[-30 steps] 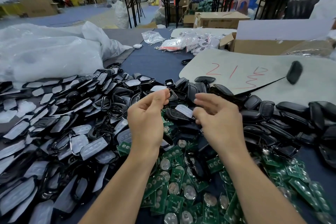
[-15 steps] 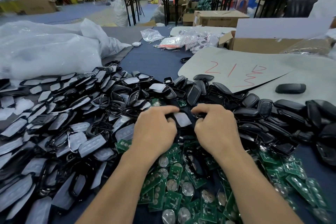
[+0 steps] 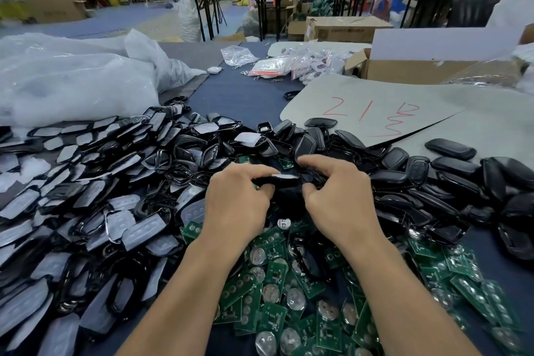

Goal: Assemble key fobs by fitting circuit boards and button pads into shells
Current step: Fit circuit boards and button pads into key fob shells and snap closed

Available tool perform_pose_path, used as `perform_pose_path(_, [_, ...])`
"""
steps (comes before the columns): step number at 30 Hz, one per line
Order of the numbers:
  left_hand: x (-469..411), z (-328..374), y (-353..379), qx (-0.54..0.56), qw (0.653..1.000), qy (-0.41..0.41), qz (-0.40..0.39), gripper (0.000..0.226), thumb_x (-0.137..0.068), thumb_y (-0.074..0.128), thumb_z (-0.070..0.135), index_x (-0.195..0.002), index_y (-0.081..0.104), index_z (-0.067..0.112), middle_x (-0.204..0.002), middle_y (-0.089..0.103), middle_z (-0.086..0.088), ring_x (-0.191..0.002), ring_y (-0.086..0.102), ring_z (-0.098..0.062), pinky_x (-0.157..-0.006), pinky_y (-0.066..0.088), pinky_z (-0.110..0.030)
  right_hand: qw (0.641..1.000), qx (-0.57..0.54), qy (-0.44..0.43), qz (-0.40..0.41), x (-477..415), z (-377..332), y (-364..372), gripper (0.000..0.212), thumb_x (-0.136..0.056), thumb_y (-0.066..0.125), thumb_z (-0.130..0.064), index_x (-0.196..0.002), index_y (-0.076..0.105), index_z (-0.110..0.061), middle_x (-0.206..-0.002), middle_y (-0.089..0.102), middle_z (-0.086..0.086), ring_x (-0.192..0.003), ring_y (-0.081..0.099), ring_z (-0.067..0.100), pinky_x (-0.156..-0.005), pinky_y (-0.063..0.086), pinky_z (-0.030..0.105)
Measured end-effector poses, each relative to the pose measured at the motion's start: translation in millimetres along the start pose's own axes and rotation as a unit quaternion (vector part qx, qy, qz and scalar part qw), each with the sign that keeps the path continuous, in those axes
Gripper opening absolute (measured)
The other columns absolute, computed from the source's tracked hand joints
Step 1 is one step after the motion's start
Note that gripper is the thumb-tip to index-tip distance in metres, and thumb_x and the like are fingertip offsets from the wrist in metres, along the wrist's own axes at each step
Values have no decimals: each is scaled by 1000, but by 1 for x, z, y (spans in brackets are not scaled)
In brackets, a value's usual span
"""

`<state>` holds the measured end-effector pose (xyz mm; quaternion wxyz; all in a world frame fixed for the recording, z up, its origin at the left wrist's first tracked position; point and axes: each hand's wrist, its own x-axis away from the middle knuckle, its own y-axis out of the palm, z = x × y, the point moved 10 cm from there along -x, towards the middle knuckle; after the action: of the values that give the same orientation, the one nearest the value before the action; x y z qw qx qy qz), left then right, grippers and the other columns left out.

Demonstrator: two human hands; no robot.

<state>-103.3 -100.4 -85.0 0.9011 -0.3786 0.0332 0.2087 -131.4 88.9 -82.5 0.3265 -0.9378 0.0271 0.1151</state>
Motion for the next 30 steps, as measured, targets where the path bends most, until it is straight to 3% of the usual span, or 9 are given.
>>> perform_pose_path(2, [2,2,1,13,1000,10,2,29,-85,81,16,-102,82,40,-108,77,7,-88,65,-12,-84,56,-30,998,-61,-22,-25,2,-6,7,51,-82,70,-11,-126,72,-37,-108,75,-20,-97,69,-5,-94,49,8])
perform_pose_path(5, [3,8,1,4,999,38,2,37,-86,77,7,-94,83,43,-91,76,13,-83,66,-16,-78,56,-30,992,-106,-29,-56,2,-7,19,31,-84,76,-12,-107,80,-33,-97,79,-20,-93,70,-11,-92,56,17])
perform_pose_path(8, [1,4,-3,30,999,31,17,46,-84,73,-2,-97,82,40,-92,76,19,-83,68,-5,-82,56,-20,993,-116,-11,-24,0,-2,14,16,-82,80,-22,-86,82,-38,-74,77,-14,-69,71,3,-70,57,24])
perform_pose_path(11, [0,1,-9,87,996,10,37,55,-83,71,-8,-113,80,37,-93,74,27,-79,67,7,-70,47,-1,989,-146,22,16,-3,6,5,7,-81,78,-28,-76,78,-33,-62,71,-2,-64,66,24,-61,52,36])
perform_pose_path(17, [1,-2,-25,128,988,-15,90,43,-82,76,-1,-98,81,39,-80,70,37,-51,62,0,-44,44,-9,966,-227,84,86,-5,23,-13,20,-88,66,-23,-70,75,-28,-63,73,-7,-50,57,5,-60,52,34])
perform_pose_path(22, [1,-4,-26,200,975,-24,90,42,-77,85,3,-98,81,39,-78,73,33,-61,68,5,-52,48,-6,962,-236,95,96,-3,26,-16,21,-84,64,-27,-66,72,-20,-57,68,-1,-45,47,9,-53,45,32])
perform_pose_path(24, [-1,-6,-16,244,968,-38,45,44,-75,86,1,-89,81,42,-79,77,24,-68,71,2,-61,55,-14,964,-231,82,100,-2,23,-17,18,-83,65,-31,-69,74,-23,-58,68,-3,-44,46,8,-49,43,27])
perform_pose_path(27, [-3,-5,-6,263,964,-36,0,50,-75,84,-5,-88,82,43,-82,80,12,-76,75,-12,-78,65,-41,970,-212,66,97,-1,16,-18,14,-83,66,-34,-74,76,-30,-59,66,0,-49,48,8,-48,42,28])
perform_pose_path(30, [-3,-4,-5,251,968,-21,4,44,-78,83,-3,-79,83,41,-73,79,4,-74,73,-37,-74,63,-57,973,-213,57,68,-1,9,-11,17,-88,68,-30,-74,76,-31,-62,71,-7,-54,60,11,-59,52,35])
